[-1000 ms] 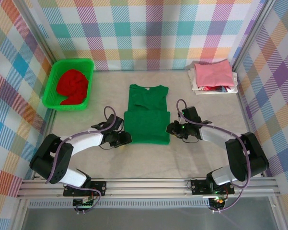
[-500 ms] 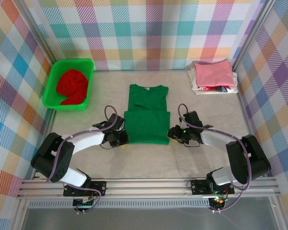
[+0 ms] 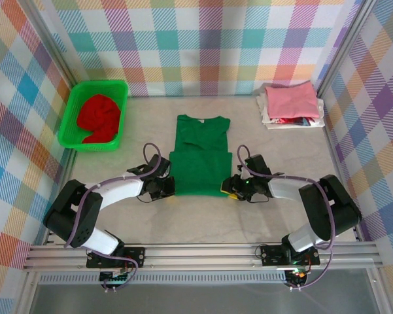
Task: Fold and stack the t-shirts
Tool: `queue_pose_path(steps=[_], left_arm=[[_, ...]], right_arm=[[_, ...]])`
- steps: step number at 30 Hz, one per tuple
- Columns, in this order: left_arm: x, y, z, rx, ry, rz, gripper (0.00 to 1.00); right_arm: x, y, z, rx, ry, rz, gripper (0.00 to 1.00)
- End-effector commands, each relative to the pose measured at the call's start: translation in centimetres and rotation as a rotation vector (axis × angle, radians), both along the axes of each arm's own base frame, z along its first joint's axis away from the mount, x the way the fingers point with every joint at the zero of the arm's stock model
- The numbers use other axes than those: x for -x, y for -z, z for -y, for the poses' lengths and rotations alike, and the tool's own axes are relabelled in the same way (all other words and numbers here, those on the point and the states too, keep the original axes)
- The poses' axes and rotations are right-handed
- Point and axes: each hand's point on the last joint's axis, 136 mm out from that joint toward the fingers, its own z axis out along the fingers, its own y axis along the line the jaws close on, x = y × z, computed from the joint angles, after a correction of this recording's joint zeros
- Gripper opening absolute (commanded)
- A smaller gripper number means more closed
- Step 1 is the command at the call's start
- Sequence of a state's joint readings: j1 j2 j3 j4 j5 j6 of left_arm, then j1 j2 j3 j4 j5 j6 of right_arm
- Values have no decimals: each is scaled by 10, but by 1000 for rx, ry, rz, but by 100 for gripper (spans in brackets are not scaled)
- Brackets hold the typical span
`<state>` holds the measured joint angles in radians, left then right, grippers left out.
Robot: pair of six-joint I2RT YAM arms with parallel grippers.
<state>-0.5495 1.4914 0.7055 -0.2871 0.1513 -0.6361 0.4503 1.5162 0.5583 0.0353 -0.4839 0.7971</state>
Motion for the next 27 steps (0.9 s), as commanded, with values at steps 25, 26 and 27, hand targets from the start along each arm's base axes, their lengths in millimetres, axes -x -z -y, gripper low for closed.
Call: queue_pose_path(steps=[25, 26, 27], left_arm=[[97, -5, 3, -63, 238, -50, 0], [105, -9, 3, -58, 240, -47, 0], [110, -15, 2, -50, 241, -36, 0]], right_arm=[[85, -3, 18, 56, -137, -17, 0], [93, -4, 19, 63, -147, -20, 0], [100, -7, 23, 74, -149, -19, 0]])
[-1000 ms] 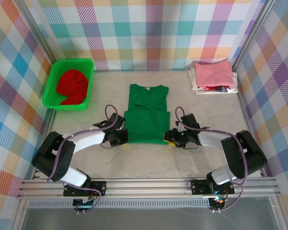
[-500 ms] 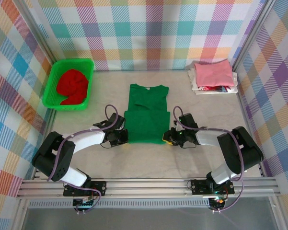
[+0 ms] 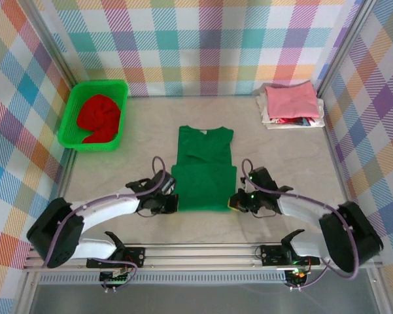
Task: Fold and stack the t-shirts
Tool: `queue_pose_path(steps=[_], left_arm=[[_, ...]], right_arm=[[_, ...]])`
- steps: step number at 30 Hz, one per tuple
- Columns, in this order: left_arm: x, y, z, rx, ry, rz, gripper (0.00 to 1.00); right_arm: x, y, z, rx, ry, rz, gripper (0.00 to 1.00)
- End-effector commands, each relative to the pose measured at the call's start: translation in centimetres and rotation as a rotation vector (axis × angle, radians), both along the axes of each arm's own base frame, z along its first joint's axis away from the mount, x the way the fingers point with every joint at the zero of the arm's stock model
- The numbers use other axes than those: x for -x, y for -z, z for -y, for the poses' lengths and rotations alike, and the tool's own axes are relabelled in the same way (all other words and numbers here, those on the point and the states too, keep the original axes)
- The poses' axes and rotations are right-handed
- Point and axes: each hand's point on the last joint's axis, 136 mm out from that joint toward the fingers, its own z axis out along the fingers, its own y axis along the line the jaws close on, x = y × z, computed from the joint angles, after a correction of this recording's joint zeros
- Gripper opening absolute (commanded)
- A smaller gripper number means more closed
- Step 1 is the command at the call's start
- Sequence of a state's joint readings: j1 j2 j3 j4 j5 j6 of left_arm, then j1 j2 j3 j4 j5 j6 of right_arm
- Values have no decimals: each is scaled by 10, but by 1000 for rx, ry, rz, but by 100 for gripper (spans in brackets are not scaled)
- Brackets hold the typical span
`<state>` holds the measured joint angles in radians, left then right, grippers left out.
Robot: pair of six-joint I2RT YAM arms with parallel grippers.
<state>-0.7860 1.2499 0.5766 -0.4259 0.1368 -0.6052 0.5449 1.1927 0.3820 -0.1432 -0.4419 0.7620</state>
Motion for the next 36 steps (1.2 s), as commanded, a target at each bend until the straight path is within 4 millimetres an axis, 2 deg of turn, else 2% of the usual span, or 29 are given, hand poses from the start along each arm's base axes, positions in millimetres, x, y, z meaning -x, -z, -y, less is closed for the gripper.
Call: queue_pose_path(steps=[1, 3, 5, 8, 11, 14, 16, 19, 22, 27, 29, 36], left_arm=[[27, -11, -13, -11, -17, -21, 0], [29, -28, -13, 32, -16, 14, 0], [21, -48, -12, 63, -25, 77, 0], [-2, -81, -2, 110, -22, 180, 0], [-42, -110, -3, 144, -86, 244, 0], [-92, -133, 1, 254, -134, 318, 0], [-126, -147, 4, 265, -140, 374, 0], [-163, -154, 12, 248, -123, 399, 0], [-191, -153, 8, 236, -147, 413, 0], [-224, -139, -1, 231, -171, 389, 0], [-240, -138, 2, 248, -166, 402, 0], [-278, -139, -1, 241, -173, 422, 0]], right_arm=[[30, -7, 11, 31, -41, -20, 0], [31, -18, 20, 39, 0, 23, 0], [25, -33, 24, 34, 32, 89, 0], [0, -58, 29, 61, 85, 184, 0], [-36, -86, 29, 65, 125, 268, 0], [-78, -98, 29, 80, 145, 308, 0], [-108, -104, 25, 88, 141, 341, 0], [-147, -112, 26, 132, 132, 385, 0], [-176, -114, 28, 148, 141, 413, 0], [-208, -107, 28, 136, 143, 393, 0], [-222, -111, 28, 129, 152, 401, 0], [-269, -121, 22, 113, 162, 405, 0]])
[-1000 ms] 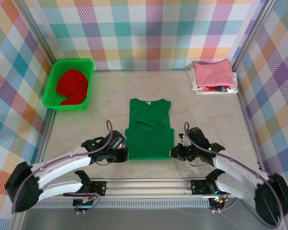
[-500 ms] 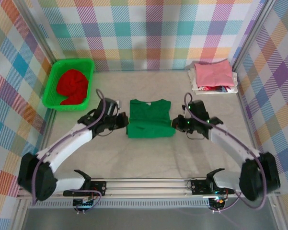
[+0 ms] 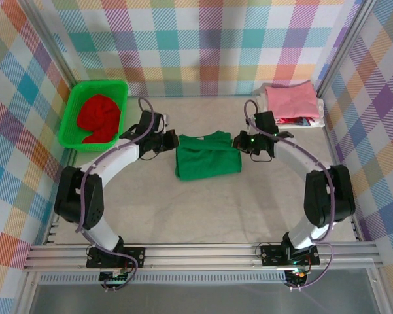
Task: Fold and stack the t-shirts
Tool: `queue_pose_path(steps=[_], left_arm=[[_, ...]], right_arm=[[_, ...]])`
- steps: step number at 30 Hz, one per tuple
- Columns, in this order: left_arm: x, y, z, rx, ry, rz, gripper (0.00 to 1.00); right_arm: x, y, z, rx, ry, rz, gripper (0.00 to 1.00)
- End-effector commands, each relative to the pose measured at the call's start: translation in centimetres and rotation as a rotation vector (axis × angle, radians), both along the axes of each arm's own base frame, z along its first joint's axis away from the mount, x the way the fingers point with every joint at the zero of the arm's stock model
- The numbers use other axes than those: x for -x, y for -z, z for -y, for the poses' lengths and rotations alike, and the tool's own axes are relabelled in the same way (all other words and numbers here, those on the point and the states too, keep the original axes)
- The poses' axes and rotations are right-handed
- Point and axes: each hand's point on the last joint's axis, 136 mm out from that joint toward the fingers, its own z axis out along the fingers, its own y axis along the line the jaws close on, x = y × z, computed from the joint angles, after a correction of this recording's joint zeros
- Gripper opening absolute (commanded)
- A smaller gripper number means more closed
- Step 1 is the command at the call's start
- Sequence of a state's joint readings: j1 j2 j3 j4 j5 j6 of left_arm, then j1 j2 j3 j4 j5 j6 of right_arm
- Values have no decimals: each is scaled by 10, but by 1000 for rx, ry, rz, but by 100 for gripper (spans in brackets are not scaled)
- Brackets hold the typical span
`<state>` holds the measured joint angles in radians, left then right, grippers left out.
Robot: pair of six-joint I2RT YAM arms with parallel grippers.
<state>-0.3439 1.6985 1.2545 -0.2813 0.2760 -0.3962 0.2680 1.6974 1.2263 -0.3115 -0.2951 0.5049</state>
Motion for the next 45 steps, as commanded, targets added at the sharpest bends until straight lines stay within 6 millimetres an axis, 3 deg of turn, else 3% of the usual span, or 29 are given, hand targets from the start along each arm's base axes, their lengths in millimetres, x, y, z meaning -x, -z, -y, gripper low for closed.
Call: queue_pose_path(steps=[1, 6, 8, 9, 11, 14, 16, 20, 24, 30, 34, 37, 41, 43, 45], left_arm=[[-26, -18, -4, 3, 4, 76, 0], [-60, 10, -18, -31, -31, 44, 0], [-82, 18, -27, -53, -62, 45, 2], [-93, 20, -32, -68, -79, 50, 8], [-107, 32, -55, -151, -161, 14, 35], [-113, 26, -78, -172, -288, 8, 42], [-104, 17, -76, -163, -311, 40, 51], [-76, 15, -52, -220, -243, 75, 53], [-62, 37, 14, -141, -51, 70, 48], [-47, 88, 55, -47, -12, 42, 46], [-24, 127, 45, -44, -38, -15, 44], [1, 138, 31, -74, -49, -44, 43], [45, 128, 15, -115, -48, -56, 42], [64, 117, 8, -137, -48, -51, 42], [75, 102, 4, -129, -47, -42, 42]], right_arm=[[-26, -13, 1, -3, -7, 40, 0], [-64, 1, 1, -17, 14, 20, 2], [-85, 5, -5, -48, 0, 3, 21], [-94, 5, -8, -59, -5, 3, 29], [-115, -3, -17, -87, -27, 8, 43], [-125, -18, -22, -101, -45, 12, 45], [-116, -29, -24, -111, -62, 44, 45], [-82, -23, -42, -110, -131, 75, 37], [-60, 18, -54, -133, -143, -1, 13], [-54, 77, -54, -90, -132, -103, 11], [-34, 107, -49, -62, -132, -159, 11], [-3, 124, -48, -42, -152, -210, 11], [57, 133, -52, -38, -181, -274, 10], [84, 129, -57, -35, -202, -301, 10], [98, 117, -60, -55, -193, -309, 14]])
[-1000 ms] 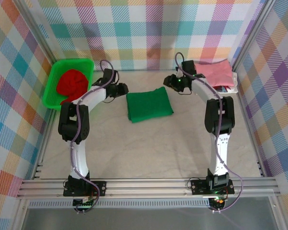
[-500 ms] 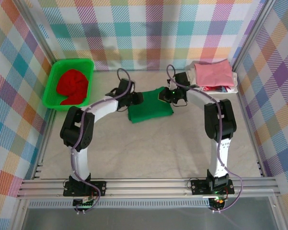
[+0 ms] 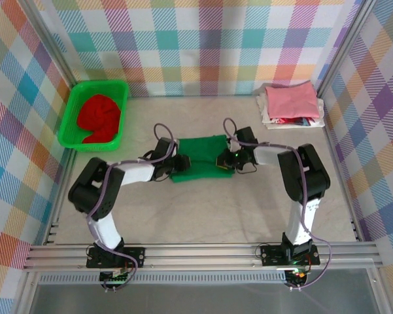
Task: Fold and stack the t-shirts
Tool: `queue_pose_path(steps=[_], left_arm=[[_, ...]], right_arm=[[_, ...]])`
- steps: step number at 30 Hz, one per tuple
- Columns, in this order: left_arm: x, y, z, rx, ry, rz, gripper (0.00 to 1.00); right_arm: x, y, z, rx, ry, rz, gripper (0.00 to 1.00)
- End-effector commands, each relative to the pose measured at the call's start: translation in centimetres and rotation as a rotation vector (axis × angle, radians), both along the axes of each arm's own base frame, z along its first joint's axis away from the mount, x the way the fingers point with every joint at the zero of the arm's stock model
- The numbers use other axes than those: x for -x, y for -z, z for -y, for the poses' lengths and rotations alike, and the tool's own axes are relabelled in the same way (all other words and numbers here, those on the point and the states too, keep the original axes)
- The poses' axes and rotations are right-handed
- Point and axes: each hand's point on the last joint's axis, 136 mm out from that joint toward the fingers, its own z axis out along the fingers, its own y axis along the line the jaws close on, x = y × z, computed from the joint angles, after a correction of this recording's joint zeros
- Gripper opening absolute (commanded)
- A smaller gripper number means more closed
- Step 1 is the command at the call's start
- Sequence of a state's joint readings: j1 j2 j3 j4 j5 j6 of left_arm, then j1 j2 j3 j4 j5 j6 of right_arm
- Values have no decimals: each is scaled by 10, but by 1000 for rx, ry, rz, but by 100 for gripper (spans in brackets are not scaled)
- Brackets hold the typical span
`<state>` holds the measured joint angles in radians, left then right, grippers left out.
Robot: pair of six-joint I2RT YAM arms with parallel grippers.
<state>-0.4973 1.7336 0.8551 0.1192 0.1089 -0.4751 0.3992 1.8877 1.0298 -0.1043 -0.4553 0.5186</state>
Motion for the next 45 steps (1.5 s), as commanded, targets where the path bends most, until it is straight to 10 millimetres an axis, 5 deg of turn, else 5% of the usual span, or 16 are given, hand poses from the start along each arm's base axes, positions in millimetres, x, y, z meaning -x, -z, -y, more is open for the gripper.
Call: queue_pose_path(steps=[1, 5, 8, 15, 21, 25, 34, 39, 45], left_arm=[[21, -16, -18, -49, -33, -19, 43], [10, -43, -29, -118, -62, 37, 46], [3, -45, -34, -146, -81, 40, 48], [15, -12, -29, -143, -60, -46, 48], [22, 16, -33, -160, -63, -87, 48], [24, 34, -31, -162, -62, -119, 46], [25, 48, -33, -173, -66, -133, 44], [24, 49, -32, -162, -69, -132, 44], [22, 43, -33, -153, -87, -113, 43]], right_arm=[[34, -5, 3, -2, 33, -85, 18], [19, -39, 8, 4, 96, -20, 34], [2, -44, 22, 49, 151, 17, 47], [-16, -36, 45, 180, 158, 92, 64], [-23, -27, 30, 132, 66, 96, 68], [-20, -22, 5, 12, -11, 67, 68], [-13, -10, -4, -16, -39, 43, 65], [-9, -5, -22, -93, -54, 12, 53], [-20, 2, -21, -66, -3, 15, 21]])
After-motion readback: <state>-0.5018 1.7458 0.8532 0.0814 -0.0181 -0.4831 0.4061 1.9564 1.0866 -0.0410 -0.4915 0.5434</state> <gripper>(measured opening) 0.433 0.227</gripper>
